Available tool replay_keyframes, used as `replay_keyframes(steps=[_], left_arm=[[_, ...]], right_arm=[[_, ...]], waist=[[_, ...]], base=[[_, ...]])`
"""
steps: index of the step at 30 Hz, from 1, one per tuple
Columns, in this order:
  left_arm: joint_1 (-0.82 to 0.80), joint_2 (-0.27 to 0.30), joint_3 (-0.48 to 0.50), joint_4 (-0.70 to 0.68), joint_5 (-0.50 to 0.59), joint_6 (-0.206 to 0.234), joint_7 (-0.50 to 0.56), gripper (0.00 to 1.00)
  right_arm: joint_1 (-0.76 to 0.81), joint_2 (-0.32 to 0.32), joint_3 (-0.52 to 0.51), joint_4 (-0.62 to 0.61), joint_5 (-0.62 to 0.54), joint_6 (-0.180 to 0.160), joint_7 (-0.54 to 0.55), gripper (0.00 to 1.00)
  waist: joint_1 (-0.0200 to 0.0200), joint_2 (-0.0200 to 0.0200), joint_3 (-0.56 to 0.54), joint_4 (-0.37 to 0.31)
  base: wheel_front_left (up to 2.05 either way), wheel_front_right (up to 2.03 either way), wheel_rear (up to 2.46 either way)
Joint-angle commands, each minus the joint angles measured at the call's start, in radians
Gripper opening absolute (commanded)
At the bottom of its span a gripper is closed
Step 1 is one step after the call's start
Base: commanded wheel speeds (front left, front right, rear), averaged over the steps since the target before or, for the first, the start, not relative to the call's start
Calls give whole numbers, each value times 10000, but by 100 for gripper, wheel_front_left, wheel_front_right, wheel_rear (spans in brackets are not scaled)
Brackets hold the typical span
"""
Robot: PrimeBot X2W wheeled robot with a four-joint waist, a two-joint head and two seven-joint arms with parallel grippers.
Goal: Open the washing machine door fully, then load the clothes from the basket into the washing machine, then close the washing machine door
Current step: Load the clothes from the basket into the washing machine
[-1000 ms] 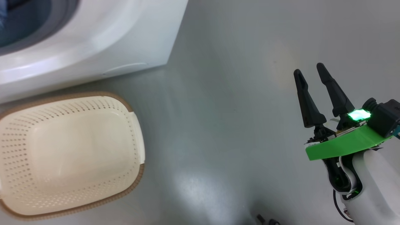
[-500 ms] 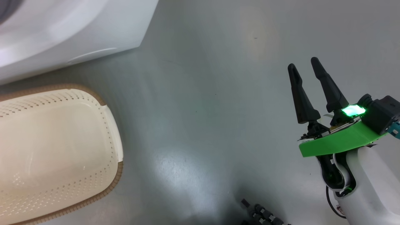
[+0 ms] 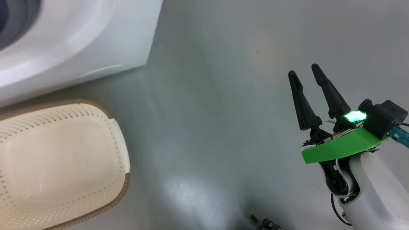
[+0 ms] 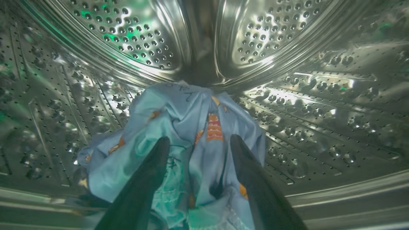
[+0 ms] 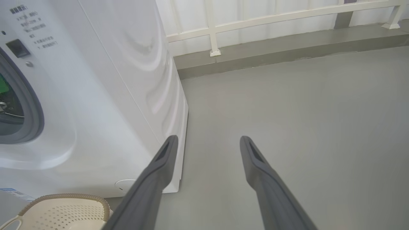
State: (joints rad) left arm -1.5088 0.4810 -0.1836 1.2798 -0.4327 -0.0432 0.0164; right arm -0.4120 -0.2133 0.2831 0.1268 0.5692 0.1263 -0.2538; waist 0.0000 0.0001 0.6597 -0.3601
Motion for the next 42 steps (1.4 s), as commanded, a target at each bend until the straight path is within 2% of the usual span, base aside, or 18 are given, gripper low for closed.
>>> replay_keyframes(steps=[1, 12, 20, 26, 31, 42], left_arm=[[281, 399, 98, -154, -99, -50, -100, 100], [2134, 177, 313, -101, -716, -700, -1736, 100], [4252, -485, 241, -740, -1211, -866, -2666, 100], [5800, -838, 80, -2159, -1495, -871, -2771, 100], [7054, -902, 388, -3703, -1492, -872, -2777, 100], [10617, -1265, 1359, -7240, -825, -130, -2780, 100]], right_arm=[[181, -156, 132, -138, -1, 44, -80, 100], [404, -276, 251, 102, 67, 44, -80, 100], [717, -475, 417, 346, 144, 44, -80, 100], [990, -597, 440, 462, 204, 44, -80, 100], [1154, -635, 464, 524, 234, 44, -80, 100], [1526, -781, 501, 643, 317, 44, -80, 100]], waist=[[0, -1, -380, 35], [0, -1, -2051, 457], [0, -1, -3627, 1076], [0, -1, -4424, 1529], [0, -1, -4820, 1753], [0, -1, -5674, 1993]], base=[[0, 0, 0], [0, 0, 0], [0, 0, 0], [0, 0, 0], [0, 0, 0], [0, 0, 0]])
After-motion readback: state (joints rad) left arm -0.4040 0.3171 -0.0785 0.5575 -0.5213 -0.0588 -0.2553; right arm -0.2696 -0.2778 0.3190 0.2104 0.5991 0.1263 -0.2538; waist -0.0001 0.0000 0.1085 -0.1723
